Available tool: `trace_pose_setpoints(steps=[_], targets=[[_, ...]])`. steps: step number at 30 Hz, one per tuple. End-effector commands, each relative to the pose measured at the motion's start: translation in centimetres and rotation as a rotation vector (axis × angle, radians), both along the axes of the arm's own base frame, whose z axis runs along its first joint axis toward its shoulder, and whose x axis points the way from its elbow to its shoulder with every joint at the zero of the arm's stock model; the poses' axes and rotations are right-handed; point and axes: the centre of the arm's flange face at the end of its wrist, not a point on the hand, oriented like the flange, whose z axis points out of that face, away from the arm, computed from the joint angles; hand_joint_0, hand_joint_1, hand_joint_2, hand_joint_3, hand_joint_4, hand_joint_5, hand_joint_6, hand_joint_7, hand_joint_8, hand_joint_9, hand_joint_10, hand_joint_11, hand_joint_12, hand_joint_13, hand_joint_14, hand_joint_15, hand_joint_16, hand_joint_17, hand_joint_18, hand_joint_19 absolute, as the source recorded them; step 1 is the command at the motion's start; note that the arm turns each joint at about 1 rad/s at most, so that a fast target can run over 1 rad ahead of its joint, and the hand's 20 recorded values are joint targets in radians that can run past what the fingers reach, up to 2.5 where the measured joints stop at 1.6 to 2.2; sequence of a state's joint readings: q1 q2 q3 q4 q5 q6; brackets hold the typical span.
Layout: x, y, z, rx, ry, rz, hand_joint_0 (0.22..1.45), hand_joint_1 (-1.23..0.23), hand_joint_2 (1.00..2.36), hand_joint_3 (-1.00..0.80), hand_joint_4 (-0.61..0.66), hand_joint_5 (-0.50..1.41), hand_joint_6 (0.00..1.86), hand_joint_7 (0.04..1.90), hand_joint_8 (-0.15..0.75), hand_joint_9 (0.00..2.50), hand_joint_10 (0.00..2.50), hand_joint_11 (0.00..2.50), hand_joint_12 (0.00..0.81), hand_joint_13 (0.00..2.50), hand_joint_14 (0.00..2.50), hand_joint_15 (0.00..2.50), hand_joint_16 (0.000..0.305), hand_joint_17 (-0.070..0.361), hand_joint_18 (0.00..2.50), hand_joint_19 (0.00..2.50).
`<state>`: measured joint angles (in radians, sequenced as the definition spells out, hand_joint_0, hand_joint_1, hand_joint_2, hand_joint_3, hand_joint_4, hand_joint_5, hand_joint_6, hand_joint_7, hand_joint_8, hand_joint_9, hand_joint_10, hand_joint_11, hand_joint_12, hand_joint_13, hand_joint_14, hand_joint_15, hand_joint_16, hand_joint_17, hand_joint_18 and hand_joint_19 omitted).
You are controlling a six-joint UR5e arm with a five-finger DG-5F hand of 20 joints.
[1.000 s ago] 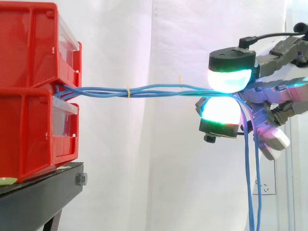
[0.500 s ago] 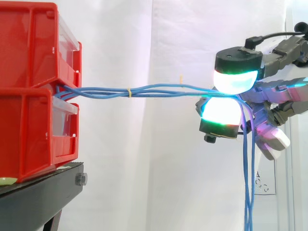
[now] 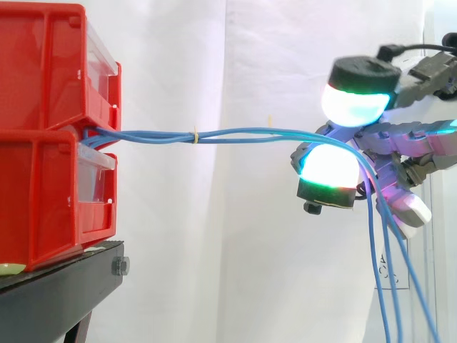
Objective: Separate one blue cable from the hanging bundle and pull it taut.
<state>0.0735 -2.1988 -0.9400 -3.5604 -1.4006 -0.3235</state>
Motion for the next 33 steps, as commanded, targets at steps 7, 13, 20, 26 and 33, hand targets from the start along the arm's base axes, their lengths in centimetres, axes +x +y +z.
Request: trace_pose_setpoints(steps=[7,13,20,26,33], targets=[[-0.02,0.01,0.03,-0.002,0.000,0.001,0.50,-0.46,1.00,-0.50,0.06,0.14,0.50,1.27,0.107,1.88,0.01,0.20,0.251,1.26,0.01,0.37,0.058,0.131,0.88,0.59],[0.00,0.01,0.09,-0.010,-0.001,0.004,0.66,-0.59,1.00,-0.50,0.04,0.14,0.50,1.28,0.080,1.88,0.01,0.25,0.226,1.25,0.02,0.40,0.050,0.113,0.84,0.62],[0.05,-0.09,0.06,-0.011,-0.005,0.004,0.72,-0.70,1.01,-0.40,0.02,0.14,0.50,1.28,0.091,1.88,0.01,0.26,0.233,1.24,0.02,0.40,0.049,0.111,0.86,0.61],[0.15,-0.08,0.16,-0.029,-0.011,0.011,0.73,-0.76,1.01,-0.32,0.01,0.14,0.50,1.28,0.098,1.87,0.01,0.26,0.234,1.24,0.02,0.40,0.049,0.110,0.86,0.62],[0.26,0.03,0.20,-0.053,-0.016,0.023,0.73,-0.78,1.01,-0.32,0.02,0.14,0.50,1.29,0.103,1.87,0.01,0.26,0.234,1.24,0.02,0.40,0.049,0.109,0.86,0.62]])
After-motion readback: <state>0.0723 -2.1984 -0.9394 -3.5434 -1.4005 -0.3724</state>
